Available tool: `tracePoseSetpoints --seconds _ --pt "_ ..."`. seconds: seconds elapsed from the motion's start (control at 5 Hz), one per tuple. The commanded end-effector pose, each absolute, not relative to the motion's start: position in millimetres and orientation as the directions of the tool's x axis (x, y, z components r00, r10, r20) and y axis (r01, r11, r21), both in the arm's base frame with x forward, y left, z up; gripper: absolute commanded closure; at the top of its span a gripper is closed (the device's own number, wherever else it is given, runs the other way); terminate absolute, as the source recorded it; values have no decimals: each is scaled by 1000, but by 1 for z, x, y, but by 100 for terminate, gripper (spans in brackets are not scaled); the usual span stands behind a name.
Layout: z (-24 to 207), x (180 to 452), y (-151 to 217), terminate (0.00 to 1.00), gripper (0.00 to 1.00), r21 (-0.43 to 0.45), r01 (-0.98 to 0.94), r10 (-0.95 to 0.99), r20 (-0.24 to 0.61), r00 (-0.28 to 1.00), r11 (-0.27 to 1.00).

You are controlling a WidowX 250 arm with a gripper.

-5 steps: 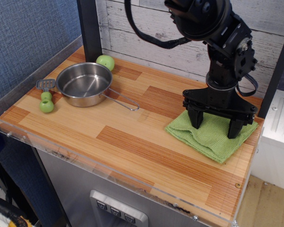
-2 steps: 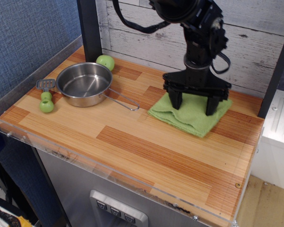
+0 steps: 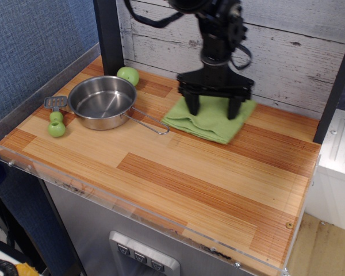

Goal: Move the towel next to the pan.

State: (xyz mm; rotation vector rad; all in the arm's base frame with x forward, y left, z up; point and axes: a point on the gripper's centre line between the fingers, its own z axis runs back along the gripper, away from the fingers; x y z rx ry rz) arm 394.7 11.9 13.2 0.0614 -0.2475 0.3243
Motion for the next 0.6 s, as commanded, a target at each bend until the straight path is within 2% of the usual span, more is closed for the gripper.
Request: tracePoseSetpoints --seconds 0.0,0.4 --pt "32 386 68 0 0 35 -441 412 299 861 897" --pt "33 373 71 0 0 18 -463 442 268 856 886"
